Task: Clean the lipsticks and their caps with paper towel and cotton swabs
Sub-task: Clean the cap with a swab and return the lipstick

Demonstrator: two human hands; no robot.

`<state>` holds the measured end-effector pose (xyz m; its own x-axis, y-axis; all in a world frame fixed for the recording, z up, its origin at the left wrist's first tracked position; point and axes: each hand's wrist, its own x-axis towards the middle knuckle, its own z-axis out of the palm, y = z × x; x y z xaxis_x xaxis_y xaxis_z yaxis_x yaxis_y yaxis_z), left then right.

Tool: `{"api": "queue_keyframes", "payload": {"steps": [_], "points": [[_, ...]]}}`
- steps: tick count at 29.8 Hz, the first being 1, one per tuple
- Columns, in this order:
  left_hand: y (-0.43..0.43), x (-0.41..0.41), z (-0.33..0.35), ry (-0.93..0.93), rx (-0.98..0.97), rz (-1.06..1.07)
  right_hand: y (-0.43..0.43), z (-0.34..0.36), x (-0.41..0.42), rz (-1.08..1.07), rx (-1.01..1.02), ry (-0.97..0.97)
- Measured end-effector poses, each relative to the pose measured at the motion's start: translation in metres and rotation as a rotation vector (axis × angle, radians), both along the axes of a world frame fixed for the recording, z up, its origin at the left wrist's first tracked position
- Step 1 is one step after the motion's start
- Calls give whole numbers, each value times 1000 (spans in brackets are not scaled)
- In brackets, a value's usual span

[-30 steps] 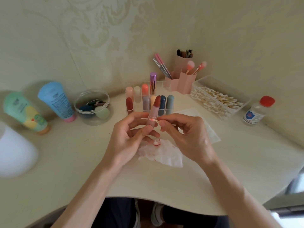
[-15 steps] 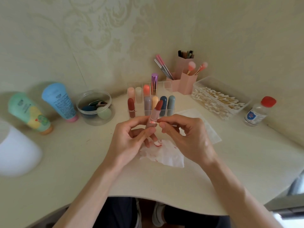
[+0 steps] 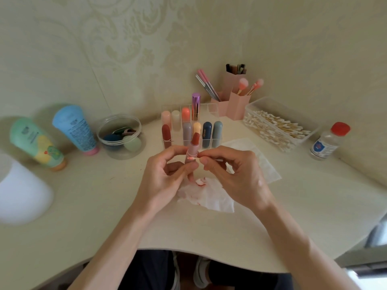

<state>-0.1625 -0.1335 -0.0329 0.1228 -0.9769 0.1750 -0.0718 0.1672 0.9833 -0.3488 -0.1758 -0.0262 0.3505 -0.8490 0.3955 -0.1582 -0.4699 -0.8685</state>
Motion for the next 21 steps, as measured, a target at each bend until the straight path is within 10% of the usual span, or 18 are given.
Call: {"api": "queue_keyframes", "payload": {"steps": [21], "points": [[5, -1, 4, 61, -15, -129, 0, 0, 1, -3, -16, -31]]}}
